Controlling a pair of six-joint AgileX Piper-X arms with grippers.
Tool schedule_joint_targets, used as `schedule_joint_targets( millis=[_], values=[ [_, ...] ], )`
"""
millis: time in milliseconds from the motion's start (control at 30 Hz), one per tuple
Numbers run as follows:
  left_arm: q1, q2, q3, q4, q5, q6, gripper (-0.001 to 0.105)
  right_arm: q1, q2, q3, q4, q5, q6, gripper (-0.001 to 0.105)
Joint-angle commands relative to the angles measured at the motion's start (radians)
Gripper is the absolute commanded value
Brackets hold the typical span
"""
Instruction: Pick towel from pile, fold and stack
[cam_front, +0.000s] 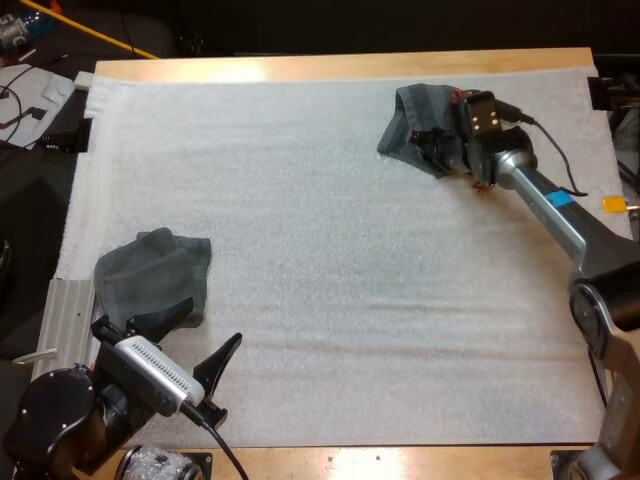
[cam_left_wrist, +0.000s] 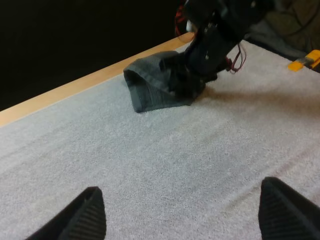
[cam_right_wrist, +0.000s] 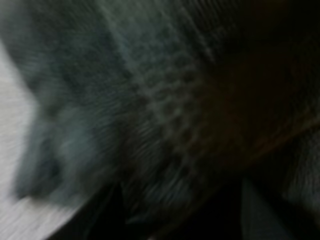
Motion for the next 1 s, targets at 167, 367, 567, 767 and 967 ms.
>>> schedule_joint_targets(
  millis=[167,367,567,767,967],
  values=[
    [-0.005,0.003,-0.006,-0.004,0.006,-0.019,0.062,0.0,0.079,-0.039,-0.017,0.041,-0.002,0.043],
    [-0.003,0.001,-0.006,-0.006,0.005,-0.02,0.062,0.001,0.045,-0.042,0.021,0.005,-0.02,0.0],
    [-0.002,0.005,-0.006,-0.009,0.007,-0.021,0.062,0.01,-0.06,-0.044,0.066,0.021,-0.153,0.0],
    [-0.003,0.007,-0.007,-0.011,0.009,-0.021,0.062,0.039,-0.244,-0.043,0.109,0.051,-0.313,0.0],
    [-0.003,0.004,-0.006,-0.009,0.01,-0.022,0.062,0.083,-0.448,-0.043,0.178,0.065,-0.39,0.0]
  ],
)
